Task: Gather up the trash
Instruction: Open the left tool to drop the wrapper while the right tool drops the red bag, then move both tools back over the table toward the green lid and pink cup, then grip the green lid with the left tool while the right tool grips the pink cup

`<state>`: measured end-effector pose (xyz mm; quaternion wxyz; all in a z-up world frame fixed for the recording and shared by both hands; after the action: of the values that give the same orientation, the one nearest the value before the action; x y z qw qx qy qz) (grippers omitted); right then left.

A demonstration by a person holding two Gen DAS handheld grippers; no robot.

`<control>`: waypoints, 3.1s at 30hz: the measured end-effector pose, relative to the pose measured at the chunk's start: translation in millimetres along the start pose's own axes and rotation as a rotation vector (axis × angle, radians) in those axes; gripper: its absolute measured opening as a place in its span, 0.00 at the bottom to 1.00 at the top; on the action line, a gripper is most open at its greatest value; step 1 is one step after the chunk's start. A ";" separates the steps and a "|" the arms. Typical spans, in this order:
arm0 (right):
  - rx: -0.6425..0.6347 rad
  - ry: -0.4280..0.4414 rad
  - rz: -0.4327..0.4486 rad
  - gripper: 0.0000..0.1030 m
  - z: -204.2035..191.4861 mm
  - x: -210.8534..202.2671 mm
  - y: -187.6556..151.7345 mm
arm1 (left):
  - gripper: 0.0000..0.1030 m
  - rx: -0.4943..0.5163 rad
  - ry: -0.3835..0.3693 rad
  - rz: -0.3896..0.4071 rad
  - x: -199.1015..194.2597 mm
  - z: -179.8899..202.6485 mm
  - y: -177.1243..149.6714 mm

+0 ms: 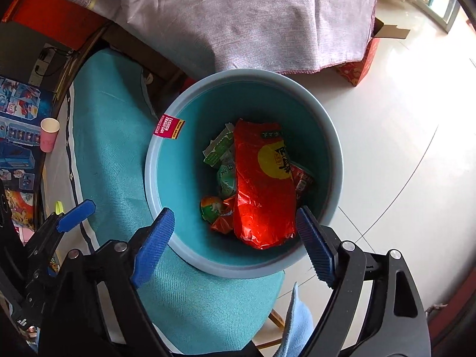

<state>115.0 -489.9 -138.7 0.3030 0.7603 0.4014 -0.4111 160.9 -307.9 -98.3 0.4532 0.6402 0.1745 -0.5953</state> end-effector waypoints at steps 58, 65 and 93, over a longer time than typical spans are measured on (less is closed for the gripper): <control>-0.688 -0.114 -0.195 0.83 -377.3 124.2 -21.1 | 0.53 -0.353 0.241 0.191 -71.4 -300.2 -115.0; -0.974 -0.133 -0.153 0.83 -455.1 135.3 -0.3 | 0.53 -0.438 0.265 0.219 -92.1 -357.5 -109.4; -1.726 -0.465 -0.179 0.78 -599.7 282.8 59.4 | 0.53 -0.524 0.306 0.234 -103.8 -499.9 -53.2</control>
<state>491.2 57.0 -89.6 0.8094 0.1312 0.5570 -0.1319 398.3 146.9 -82.3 0.6364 0.5996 0.3132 -0.3707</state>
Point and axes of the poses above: each gripper's, at about its wrist camera, not at the fingertips, and x roughly the way its jaws point, z to its right, y to its top, the point moved 2 cm from there along x, roughly the way its jaws point, and after that the axes turned 5 degrees about y, right-handed, at the moved point
